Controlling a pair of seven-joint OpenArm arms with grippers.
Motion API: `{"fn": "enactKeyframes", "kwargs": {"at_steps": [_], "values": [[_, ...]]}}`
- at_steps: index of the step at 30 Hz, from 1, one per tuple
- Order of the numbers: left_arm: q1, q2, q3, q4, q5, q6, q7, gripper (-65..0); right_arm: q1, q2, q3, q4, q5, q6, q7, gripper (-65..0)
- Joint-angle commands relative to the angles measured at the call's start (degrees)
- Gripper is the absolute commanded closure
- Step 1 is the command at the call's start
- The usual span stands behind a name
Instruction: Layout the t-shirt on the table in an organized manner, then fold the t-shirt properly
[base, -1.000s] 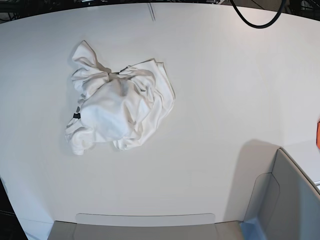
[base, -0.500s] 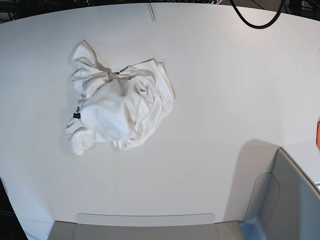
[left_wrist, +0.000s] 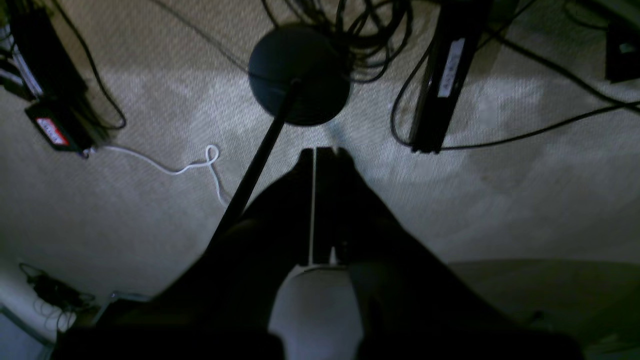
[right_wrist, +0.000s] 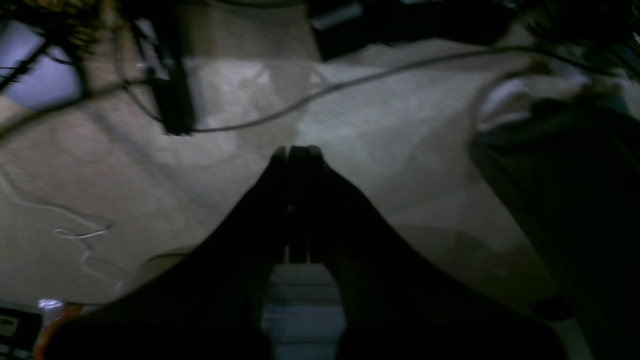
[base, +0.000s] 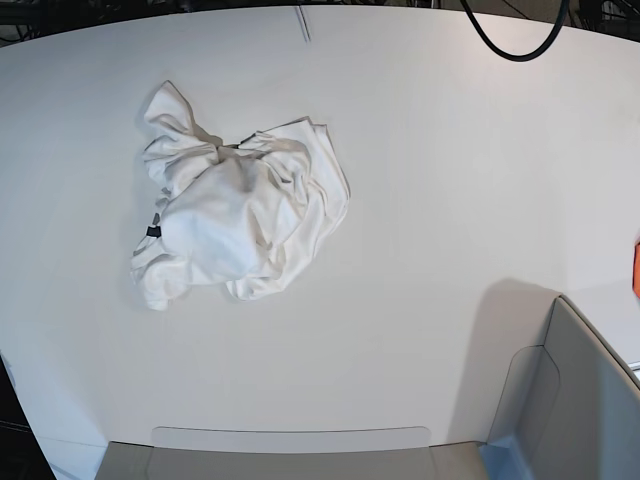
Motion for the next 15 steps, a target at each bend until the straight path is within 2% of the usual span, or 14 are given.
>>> {"fn": "enactKeyframes", "kwargs": {"at_steps": [1, 4, 7, 10, 15], "values": [[0.9, -0.6, -0.1, -0.1, -0.1, 0.3, -0.2, 0.0, -1.2, 0.1, -0.1, -0.1, -0.1, 0.1, 1.8, 0.0], [2.0, -1.6, -0.3, -0.1, -0.2, 0.3, -0.6, 0.0, -4.0, 0.7, -0.1, -0.1, -0.1, 0.1, 8.0, 0.0], [4.0, -2.3, -0.3, -0.1, -0.2, 0.3, -6.9, 0.0, -7.0, 1.2, -0.1, -0.1, -0.1, 0.1, 15.4, 0.0], [8.0, -3.2, -0.3, -0.1, -0.2, 0.3, -19.0, 0.0, -10.2, 2.0, -0.1, -0.1, -0.1, 0.2, 24.5, 0.0], [14.5, -3.2, -0.3, -0.1, -0.2, 0.3, -42.3, 0.0, -15.0, 2.1, -0.1, -0.1, -0.1, 0.2, 40.7, 0.0]]}}
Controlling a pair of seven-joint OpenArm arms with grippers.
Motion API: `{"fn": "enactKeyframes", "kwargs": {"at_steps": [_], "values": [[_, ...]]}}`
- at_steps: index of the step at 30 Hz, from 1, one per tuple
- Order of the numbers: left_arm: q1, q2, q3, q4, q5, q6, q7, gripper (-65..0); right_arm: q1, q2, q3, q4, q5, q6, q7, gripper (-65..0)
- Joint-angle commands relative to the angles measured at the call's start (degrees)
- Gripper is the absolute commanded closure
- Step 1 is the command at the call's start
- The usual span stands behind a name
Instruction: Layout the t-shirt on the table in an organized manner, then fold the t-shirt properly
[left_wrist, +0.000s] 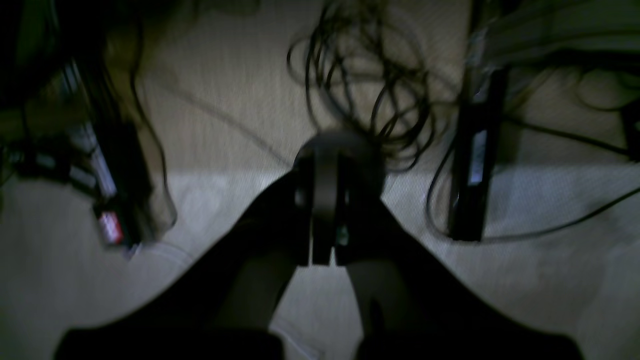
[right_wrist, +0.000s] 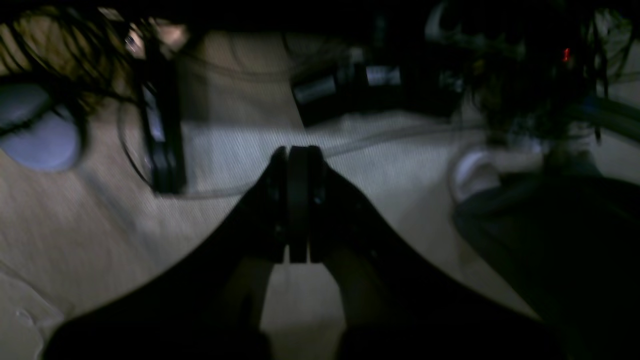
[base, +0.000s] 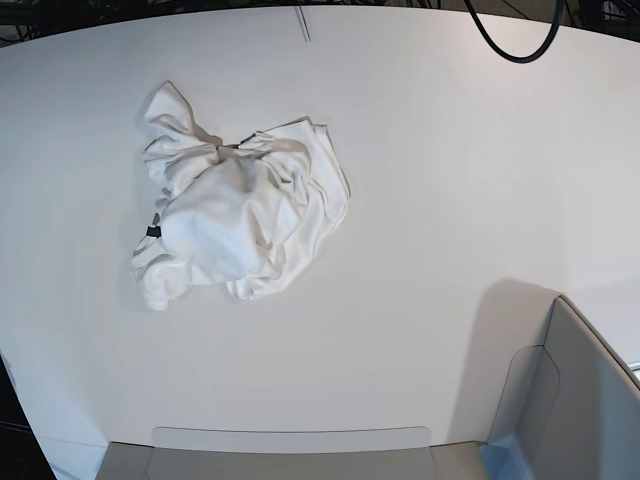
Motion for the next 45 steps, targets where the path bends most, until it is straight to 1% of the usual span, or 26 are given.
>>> {"fn": "enactKeyframes", "kwargs": {"at_steps": [1, 2, 6, 9, 11, 13, 17, 19, 21, 24, 28, 31, 34, 37, 40, 42, 45], "values": [[1.7, -0.2, -0.2, -0.1, -0.3, 0.3, -4.3, 0.0, -1.4, 0.4, -0.1, -0.1, 0.1, 0.2, 2.8, 0.0], [2.4, -0.2, -0.3, -0.1, -0.3, 0.3, -7.9, 0.0, -1.9, 0.4, -0.1, -0.1, 0.1, 0.2, 5.1, 0.0], [5.1, -0.1, -0.9, -0.1, -0.3, 0.4, -19.4, 0.0, -3.4, 0.4, -0.1, -0.1, 0.1, 0.2, 12.0, 0.0], [6.9, 0.1, -5.4, -0.1, -0.3, 0.4, -28.7, 0.0, -4.5, 0.4, -0.1, -0.1, 0.1, 0.2, 18.3, 0.0], [8.2, 0.2, -9.0, -0.1, -0.3, 0.4, -36.1, 0.0, -5.4, 0.4, -0.1, -0.1, 0.1, 0.2, 23.5, 0.0], [9.4, 0.4, -11.6, 2.7, -0.3, 0.3, -34.7, 0.0, -6.1, 0.4, -0.1, 0.9, 0.1, 0.2, 23.3, 0.0], [10.8, 1.9, -16.3, 6.7, -0.3, 0.2, -35.4, 0.0, -7.3, 0.6, 0.0, 4.2, 0.2, 0.2, 23.5, 0.0], [12.3, 2.1, -17.5, 10.8, -0.2, 0.2, -35.4, 0.0, -8.7, 0.4, 0.0, 7.5, 0.2, 0.2, 23.5, 0.0], [14.5, 2.2, -17.6, 16.2, -0.2, 0.2, -35.4, 0.0, -11.0, 0.3, 0.0, 12.4, 0.2, 0.2, 23.5, 0.0], [18.0, 4.1, -17.7, 25.0, -0.2, 0.3, -35.4, 0.0, -15.7, 0.2, 0.0, 22.2, 0.2, 0.2, 23.5, 0.0], [22.7, 5.2, -17.7, 35.4, -0.2, 0.3, -35.4, 0.0, -21.2, -0.6, 0.2, 33.5, 0.3, 0.2, 23.5, 0.0], [24.9, 6.9, -17.7, 42.0, -0.3, 0.3, -35.4, 0.0, -24.1, -1.0, 0.4, 40.0, 0.3, 0.2, 23.5, -0.1], [27.2, 7.1, -17.7, 47.4, -0.3, 0.3, -35.4, 0.0, -26.2, -1.1, 0.1, 44.4, 0.4, 0.1, 23.5, -0.1], [28.1, 8.4, -17.8, 51.1, -0.3, 0.4, -35.4, 0.0, -28.4, -1.1, 0.1, 49.5, 0.4, 0.1, 23.5, -0.1], [28.2, 9.1, -19.8, 53.8, -0.3, 0.4, -35.4, 0.0, -30.5, -1.1, 0.3, 54.6, 0.4, 0.1, 23.5, -0.2], [28.2, 10.2, -21.0, 55.1, -0.3, 0.4, -35.4, 0.0, -32.0, -1.1, 0.4, 58.1, 0.4, -0.1, 23.5, -0.2], [29.2, 10.7, -23.2, 58.0, -0.4, 0.4, -35.4, 0.0, -33.4, -1.1, 0.4, 62.7, 0.4, -0.3, 23.5, -0.2]]}}
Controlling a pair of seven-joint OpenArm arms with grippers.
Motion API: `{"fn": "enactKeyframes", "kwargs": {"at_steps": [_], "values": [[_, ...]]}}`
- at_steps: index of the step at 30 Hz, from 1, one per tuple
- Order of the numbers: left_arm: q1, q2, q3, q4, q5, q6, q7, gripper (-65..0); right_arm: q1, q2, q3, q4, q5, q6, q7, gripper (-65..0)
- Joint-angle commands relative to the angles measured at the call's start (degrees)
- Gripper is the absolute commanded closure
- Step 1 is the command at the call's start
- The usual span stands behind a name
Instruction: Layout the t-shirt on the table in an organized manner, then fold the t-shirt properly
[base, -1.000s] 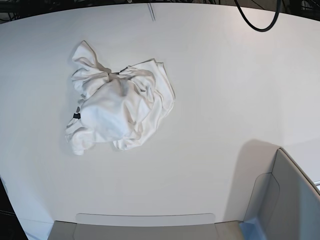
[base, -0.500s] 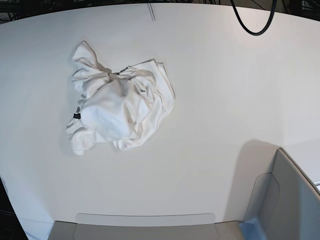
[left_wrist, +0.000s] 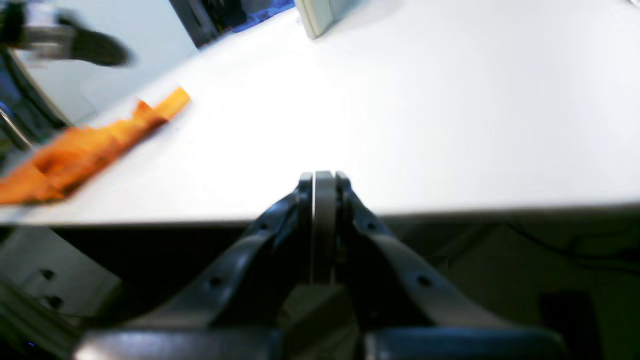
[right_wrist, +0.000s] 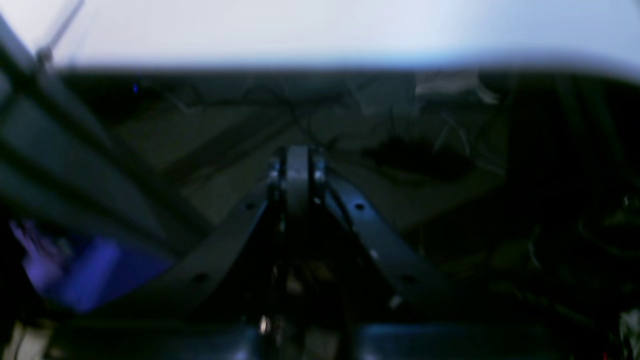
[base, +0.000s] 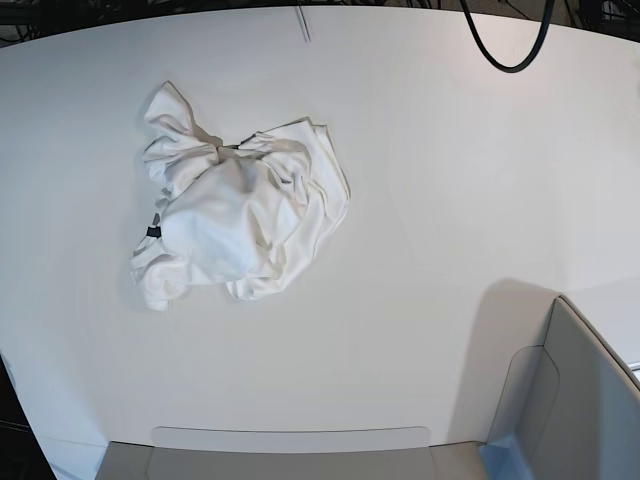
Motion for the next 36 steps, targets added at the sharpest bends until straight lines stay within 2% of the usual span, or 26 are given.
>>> {"fn": "enactKeyframes", "kwargs": {"at_steps": [1, 15, 21, 28, 30, 33, 36], "values": [[2.2, -0.3, -0.8, 1.5, -0.8, 0.8, -4.9, 0.0, -1.6, 0.3, 0.1, 1.5, 0.2, 0.0, 1.6, -0.2], [3.6, 2.2, -1.1, 13.2, -0.8, 0.8, -5.0, 0.0, -0.2, 0.7, 0.2, 7.2, 0.6, -0.2, 1.6, -0.2], [3.3, 3.6, -1.4, 20.5, -0.8, 0.8, -5.0, 0.0, 1.5, 0.8, -0.2, 10.7, 7.1, -0.2, 1.6, -0.3], [1.5, 3.8, 2.0, 28.0, -0.5, 0.8, -5.0, 0.0, 2.8, 2.2, -0.2, 16.0, 7.9, -0.1, 1.2, -0.3], [1.0, 3.9, 3.5, 29.3, -0.4, 0.7, -4.9, -2.6, 2.9, 2.2, -0.1, 17.3, 7.9, -0.1, -0.8, -0.3], [0.0, 3.9, 6.0, 31.2, -0.3, 0.6, -4.3, -5.4, 2.9, 2.2, -0.1, 21.2, 7.9, -0.1, -7.1, -0.4], [-0.7, 3.8, 7.5, 34.1, 1.7, 0.4, 0.1, -7.8, 2.9, 2.2, -0.1, 25.5, 7.9, -0.1, -11.8, -1.9]]}}
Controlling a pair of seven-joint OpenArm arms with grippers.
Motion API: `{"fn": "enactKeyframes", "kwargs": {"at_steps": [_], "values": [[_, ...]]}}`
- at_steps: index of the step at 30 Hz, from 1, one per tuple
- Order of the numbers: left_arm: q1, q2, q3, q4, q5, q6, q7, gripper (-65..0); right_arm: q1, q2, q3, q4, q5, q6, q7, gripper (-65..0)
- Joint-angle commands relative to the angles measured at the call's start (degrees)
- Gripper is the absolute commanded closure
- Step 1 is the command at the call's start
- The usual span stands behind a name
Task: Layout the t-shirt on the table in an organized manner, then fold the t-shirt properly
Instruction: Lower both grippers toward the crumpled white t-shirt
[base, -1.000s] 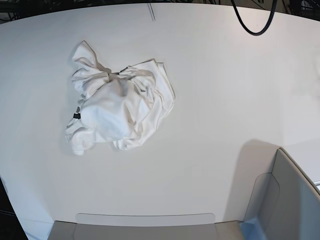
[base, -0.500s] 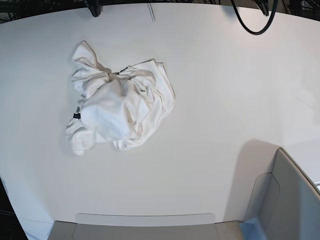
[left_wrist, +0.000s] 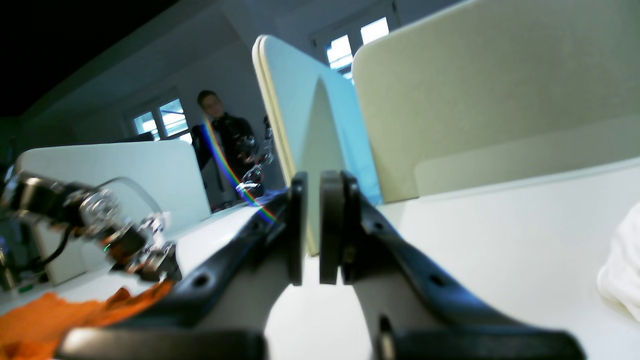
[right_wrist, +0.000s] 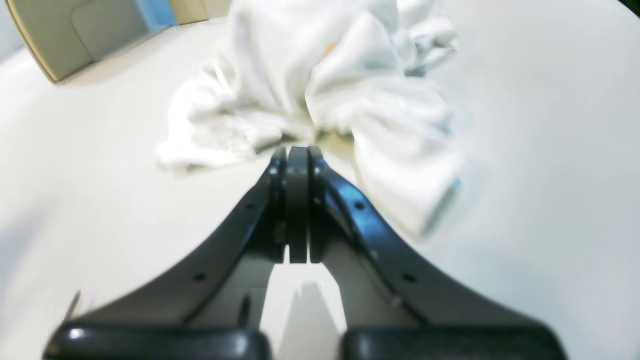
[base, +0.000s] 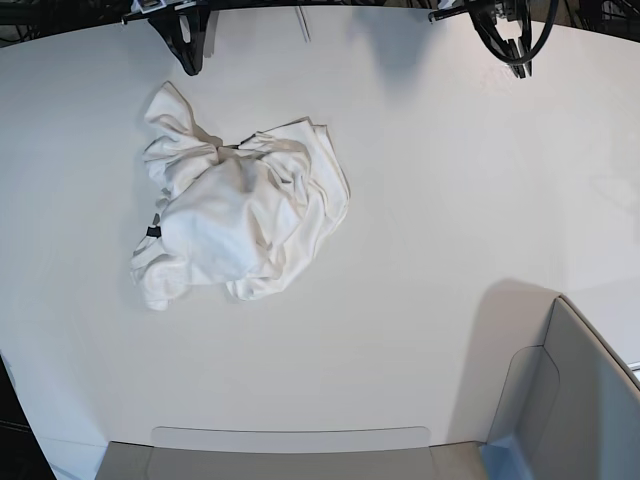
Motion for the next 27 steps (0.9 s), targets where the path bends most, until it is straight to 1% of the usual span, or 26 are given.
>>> {"fn": "enactKeyframes", "kwargs": {"at_steps": [1, 5, 8, 9, 12, 14, 16, 18, 21, 24, 27], "values": [[0.2, -0.1, 0.4, 2.2, 1.7, 0.4, -0.4, -8.2, -0.8, 0.3, 0.0, 2.1, 0.0, 0.1, 0.7, -3.3], [-0.1, -0.1, 3.4, 8.8, 5.8, 0.4, 8.7, -8.4, -0.8, 0.3, -0.1, 7.7, 0.0, 0.1, -4.2, -10.4], [-0.7, -0.1, 5.6, 14.2, 7.8, 0.5, 17.5, -8.5, -0.4, 0.3, -0.1, 12.3, 0.0, 0.1, -9.4, -14.3], [-1.2, -0.1, 6.6, 15.9, 8.2, 0.5, 20.9, -8.5, -0.2, 0.3, -0.1, 13.7, 0.0, 0.1, -11.7, -15.0], [-2.4, -0.4, 9.5, 20.4, 8.6, 0.5, 32.1, -8.6, 0.1, 0.3, -0.1, 18.8, 1.0, 0.1, -21.1, -16.7], [-3.0, -0.5, 11.3, 22.8, 8.6, 0.5, 39.0, -8.8, 0.1, 0.3, 0.2, 22.1, 4.4, 0.2, -26.8, -17.9], [-3.5, -0.5, 13.0, 24.2, 8.6, 0.5, 44.3, -11.1, 0.2, 0.4, 0.6, 25.1, 8.9, 0.4, -32.4, -19.5], [-4.3, -0.5, 14.1, 24.4, 8.4, 0.6, 46.8, -14.9, 0.3, 1.0, 2.1, 27.1, 13.0, 0.5, -36.0, -21.2], [-4.8, -0.5, 14.4, 24.4, 8.5, 0.5, 48.4, -18.2, 0.2, 2.6, 4.5, 29.2, 17.8, 0.5, -40.7, -22.7], [-5.7, -0.6, 14.4, 24.3, 8.5, 0.5, 50.1, -18.5, 0.1, 3.5, 7.8, 29.7, 22.7, 0.5, -43.7, -23.0], [-6.9, -1.2, 14.2, 24.3, 8.5, 0.4, 53.8, -18.5, 0.5, 3.4, 13.1, 29.7, 29.1, 0.5, -49.1, -24.5]]}}
